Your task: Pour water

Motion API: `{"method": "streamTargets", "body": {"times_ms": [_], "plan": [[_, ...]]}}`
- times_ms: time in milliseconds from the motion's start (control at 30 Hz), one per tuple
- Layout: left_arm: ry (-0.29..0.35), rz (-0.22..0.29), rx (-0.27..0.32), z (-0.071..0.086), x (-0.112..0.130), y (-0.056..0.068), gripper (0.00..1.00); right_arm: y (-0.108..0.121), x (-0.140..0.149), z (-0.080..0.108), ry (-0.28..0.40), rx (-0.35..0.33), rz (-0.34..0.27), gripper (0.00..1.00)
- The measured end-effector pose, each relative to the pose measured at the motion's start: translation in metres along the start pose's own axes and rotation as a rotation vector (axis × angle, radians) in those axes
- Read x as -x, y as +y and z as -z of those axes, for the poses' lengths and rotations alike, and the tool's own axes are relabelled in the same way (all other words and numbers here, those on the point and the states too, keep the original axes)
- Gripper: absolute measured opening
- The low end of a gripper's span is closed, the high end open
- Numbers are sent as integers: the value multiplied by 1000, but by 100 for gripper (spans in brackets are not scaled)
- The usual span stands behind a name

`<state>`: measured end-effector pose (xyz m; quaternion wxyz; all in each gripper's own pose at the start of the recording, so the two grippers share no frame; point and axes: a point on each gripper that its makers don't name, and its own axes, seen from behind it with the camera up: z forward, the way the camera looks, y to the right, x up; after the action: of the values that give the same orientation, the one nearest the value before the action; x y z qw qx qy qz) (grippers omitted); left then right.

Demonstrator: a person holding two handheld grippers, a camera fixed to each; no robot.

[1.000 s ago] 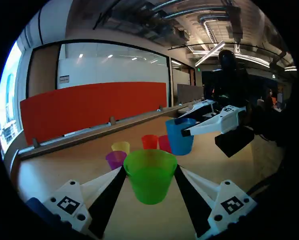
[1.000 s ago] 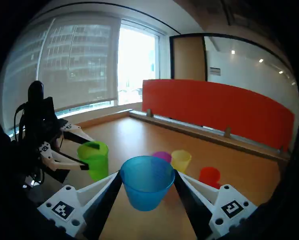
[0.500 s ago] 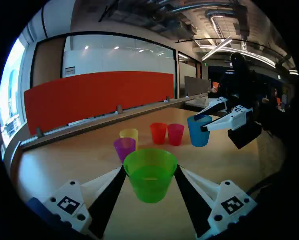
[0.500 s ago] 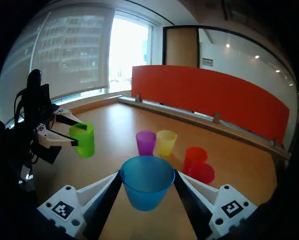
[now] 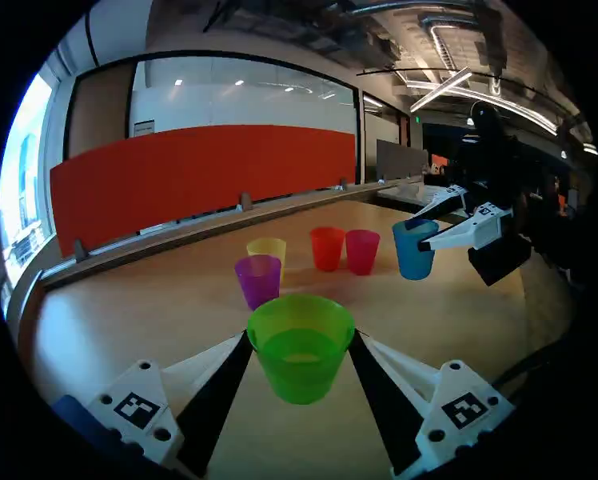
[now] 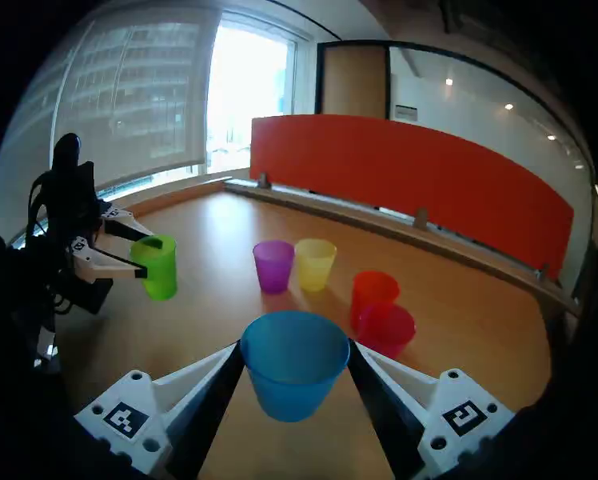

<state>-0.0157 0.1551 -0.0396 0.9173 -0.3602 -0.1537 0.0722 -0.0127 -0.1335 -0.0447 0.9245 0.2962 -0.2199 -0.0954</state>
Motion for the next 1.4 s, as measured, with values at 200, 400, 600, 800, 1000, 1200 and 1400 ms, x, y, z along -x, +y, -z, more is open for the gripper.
{"method": "streamTargets", "body": {"times_ms": [200,400,600,800,1000,1200,1400], "plan": [[-12,4,-3,-9,4,-6,86,10,9,-4,-24,12,1,93],[-34,15,6,-22,11,-9,86,16,21,-9,-50,12,-7,93],[-45,18,9,-36,14,-12,86,23,31,-16,-72,13,-21,93],[-50,22,17,-49,13,-15,86,27,39,-19,-88,9,-28,93],[-57,31,19,-61,14,-18,86,29,47,-24,-104,7,-32,93],[-61,41,27,-70,15,-18,86,36,52,-30,-115,8,-38,93],[-67,40,28,-73,17,-17,86,35,57,-30,-116,8,-42,93]]}}
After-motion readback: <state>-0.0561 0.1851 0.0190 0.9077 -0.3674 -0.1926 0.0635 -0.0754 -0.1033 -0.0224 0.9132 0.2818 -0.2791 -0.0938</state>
